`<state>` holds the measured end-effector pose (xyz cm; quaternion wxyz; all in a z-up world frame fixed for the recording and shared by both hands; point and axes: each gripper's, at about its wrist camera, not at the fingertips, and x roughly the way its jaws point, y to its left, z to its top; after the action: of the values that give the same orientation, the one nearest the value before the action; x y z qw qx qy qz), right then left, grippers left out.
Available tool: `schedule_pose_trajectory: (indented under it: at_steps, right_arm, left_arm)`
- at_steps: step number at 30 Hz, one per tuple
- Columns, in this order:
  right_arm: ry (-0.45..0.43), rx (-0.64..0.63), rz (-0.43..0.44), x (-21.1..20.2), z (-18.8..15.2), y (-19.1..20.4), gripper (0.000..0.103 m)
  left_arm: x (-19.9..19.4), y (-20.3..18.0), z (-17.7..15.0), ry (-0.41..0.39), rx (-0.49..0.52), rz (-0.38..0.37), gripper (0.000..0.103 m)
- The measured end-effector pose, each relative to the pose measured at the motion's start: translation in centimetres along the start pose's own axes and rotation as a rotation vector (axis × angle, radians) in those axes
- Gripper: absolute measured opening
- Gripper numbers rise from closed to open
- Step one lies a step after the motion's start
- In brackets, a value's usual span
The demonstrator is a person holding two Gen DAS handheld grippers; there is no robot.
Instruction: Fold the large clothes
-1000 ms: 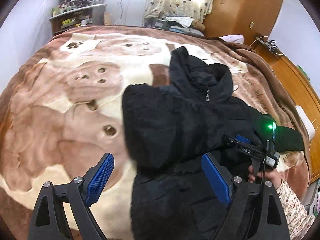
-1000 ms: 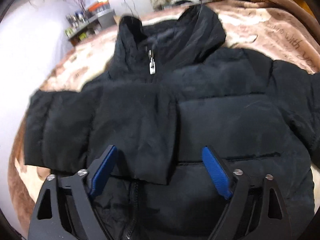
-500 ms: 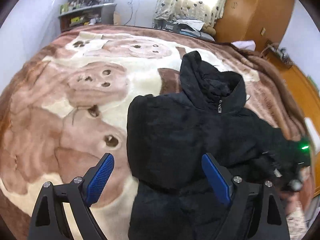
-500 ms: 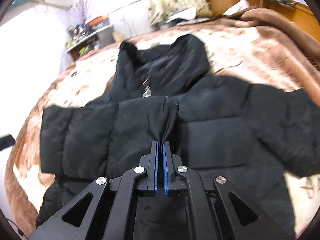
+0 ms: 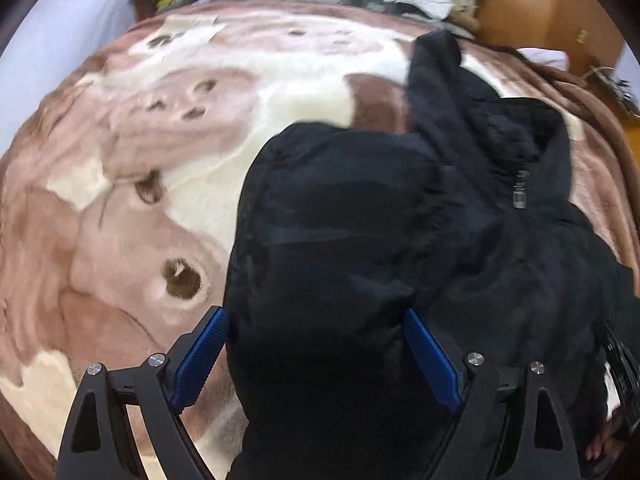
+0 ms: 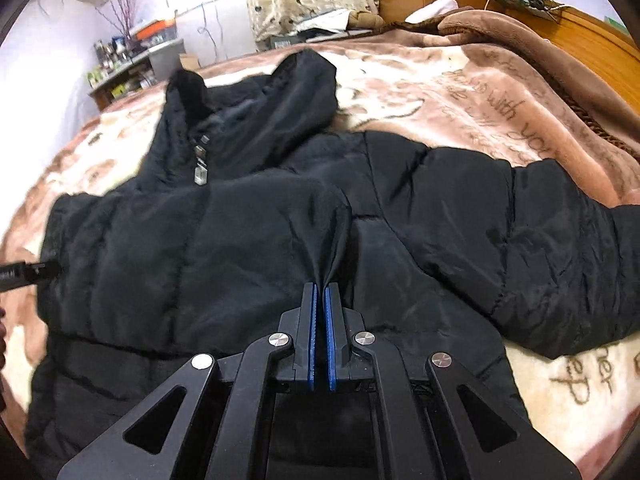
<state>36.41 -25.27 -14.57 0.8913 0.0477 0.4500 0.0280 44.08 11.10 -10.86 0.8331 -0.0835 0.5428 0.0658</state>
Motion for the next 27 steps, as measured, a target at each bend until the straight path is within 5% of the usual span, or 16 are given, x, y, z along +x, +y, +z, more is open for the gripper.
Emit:
schedule_pose_trajectory:
  at_steps: [4,15,21,25,27]
  right_arm:
    - [0.034,-0.005,-0.012,1.5,-0.4,-0.4,0.004]
    - [0.091,-0.016,-0.031,2.9,-0.6,-0.4,0.008]
    - [-0.027,0.085,-0.014,-2.3,-0.7,-3.6,0.025]
    - [-0.1,0.16,-0.044,-6.5,-1.2,-7.6,0.047]
    - [-0.137,0.223,-0.056,-8.8,-1.9,-10.4,0.047]
  left_arm:
    - [1.6,-0.2,-0.4,-0.001,0.014,0.009,0.092]
    - [2.8,1.3,-1.2,0.062,-0.149,-0.044,0.1]
    - [-2.1,-0.1,-2.2,-0.031,-0.079,-0.031,0.099]
    - [-5.8,-2.2,-4.1,-0.055,-0.022,-0.085,0.099]
    - [-7.6,-3.4,-5.0,-0.072,0.027,-0.101,0.099]
